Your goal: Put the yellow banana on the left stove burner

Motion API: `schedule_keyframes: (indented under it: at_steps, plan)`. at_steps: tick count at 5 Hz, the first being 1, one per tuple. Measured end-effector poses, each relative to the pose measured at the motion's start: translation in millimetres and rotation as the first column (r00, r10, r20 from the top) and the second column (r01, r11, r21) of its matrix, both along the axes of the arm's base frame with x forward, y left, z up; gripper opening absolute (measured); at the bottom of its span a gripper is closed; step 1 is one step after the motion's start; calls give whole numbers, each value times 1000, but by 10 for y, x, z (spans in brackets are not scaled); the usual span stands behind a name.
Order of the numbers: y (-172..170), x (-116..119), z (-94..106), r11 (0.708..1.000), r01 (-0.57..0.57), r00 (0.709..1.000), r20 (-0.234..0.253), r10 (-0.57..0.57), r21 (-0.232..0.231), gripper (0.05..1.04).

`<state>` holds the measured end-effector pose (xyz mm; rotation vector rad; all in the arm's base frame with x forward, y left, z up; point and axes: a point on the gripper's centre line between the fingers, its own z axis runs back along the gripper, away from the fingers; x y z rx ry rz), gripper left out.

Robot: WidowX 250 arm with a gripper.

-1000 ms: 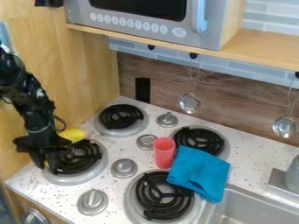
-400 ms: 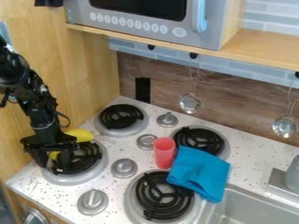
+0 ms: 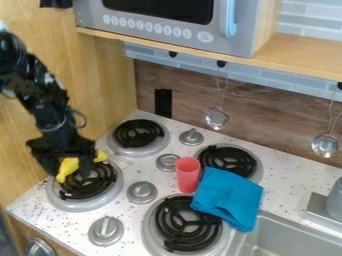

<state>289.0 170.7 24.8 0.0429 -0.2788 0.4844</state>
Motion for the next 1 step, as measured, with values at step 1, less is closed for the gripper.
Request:
schedule_keyframes:
  at_steps: [1]
  plan:
    - [-287,4,132,998,60,998,14,-60,-3,1007]
